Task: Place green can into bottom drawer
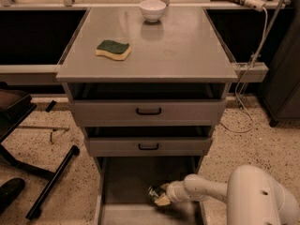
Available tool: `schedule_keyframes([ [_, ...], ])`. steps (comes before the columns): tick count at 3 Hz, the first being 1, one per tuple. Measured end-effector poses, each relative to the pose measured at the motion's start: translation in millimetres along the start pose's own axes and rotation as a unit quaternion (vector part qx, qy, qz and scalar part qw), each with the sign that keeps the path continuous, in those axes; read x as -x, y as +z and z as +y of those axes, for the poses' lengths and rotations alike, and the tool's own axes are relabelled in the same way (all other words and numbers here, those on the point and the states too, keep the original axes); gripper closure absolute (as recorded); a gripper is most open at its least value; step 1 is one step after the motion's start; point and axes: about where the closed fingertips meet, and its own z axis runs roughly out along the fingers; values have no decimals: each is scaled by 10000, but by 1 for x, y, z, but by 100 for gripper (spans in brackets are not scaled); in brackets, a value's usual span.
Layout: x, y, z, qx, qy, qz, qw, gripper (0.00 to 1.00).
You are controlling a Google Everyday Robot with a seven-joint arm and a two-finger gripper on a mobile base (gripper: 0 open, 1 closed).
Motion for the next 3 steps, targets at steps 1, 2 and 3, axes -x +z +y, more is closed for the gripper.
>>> schedule_keyframes([
  [1,0,0,0,0,0,0,10000,35],
  [2,0,0,0,0,0,0,10000,12],
  [3,0,0,0,1,0,0,10000,0],
])
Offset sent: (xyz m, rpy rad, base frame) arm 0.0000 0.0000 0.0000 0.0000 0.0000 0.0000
